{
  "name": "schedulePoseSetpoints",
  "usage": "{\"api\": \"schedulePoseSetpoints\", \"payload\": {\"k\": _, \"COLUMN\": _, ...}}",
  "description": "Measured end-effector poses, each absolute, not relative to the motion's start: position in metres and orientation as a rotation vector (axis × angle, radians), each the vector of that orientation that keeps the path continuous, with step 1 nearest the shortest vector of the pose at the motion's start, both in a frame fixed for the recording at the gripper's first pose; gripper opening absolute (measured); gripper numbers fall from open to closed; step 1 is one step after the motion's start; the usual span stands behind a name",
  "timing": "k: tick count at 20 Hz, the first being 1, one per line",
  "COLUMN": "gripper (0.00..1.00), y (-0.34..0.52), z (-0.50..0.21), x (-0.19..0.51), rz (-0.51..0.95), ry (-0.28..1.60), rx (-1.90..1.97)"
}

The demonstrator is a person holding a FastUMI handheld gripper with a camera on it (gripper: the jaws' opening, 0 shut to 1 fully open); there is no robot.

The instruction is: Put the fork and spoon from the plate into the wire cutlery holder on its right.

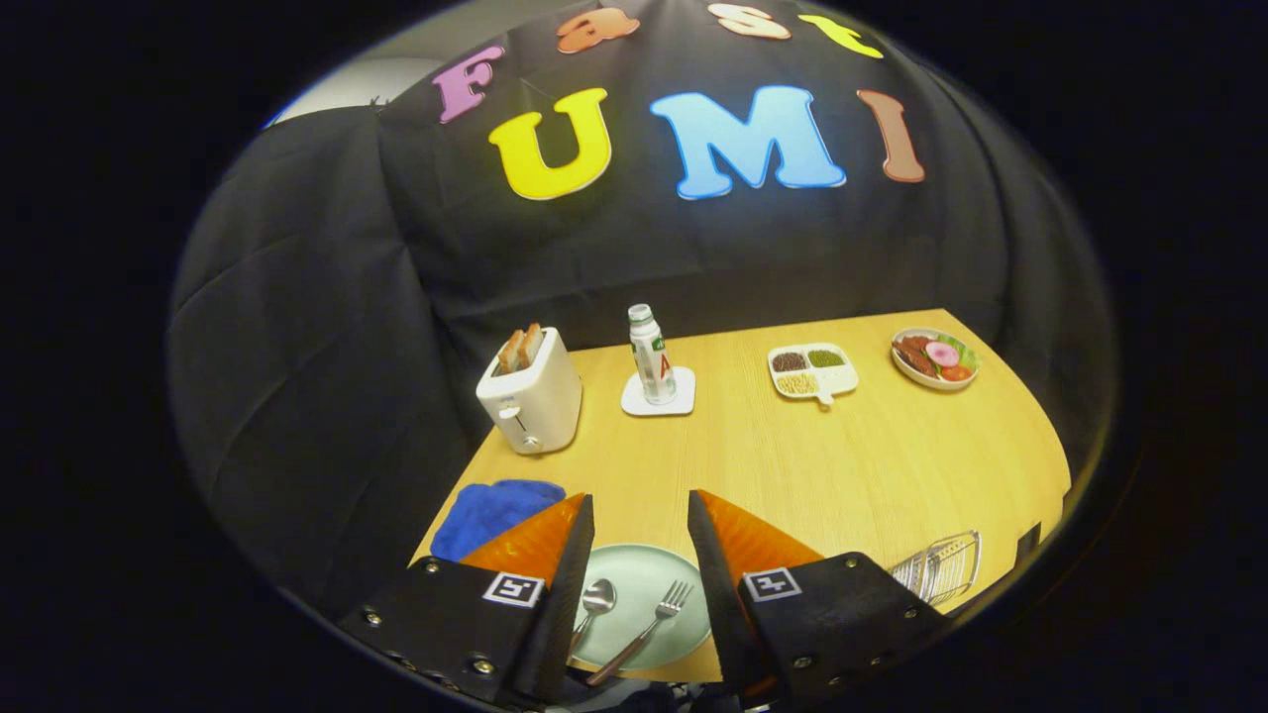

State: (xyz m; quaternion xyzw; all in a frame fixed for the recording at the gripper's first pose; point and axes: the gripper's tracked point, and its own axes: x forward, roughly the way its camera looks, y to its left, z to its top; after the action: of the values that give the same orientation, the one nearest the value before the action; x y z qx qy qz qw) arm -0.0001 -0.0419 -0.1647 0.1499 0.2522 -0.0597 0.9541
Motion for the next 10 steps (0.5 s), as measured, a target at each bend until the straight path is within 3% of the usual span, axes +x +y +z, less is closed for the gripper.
{"api": "schedulePoseSetpoints", "payload": {"k": 10, "gripper": 0.59, "y": 0.012, "z": -0.299, "x": -0.034, "rz": -0.065, "ry": 1.018, "rx": 0.581}}
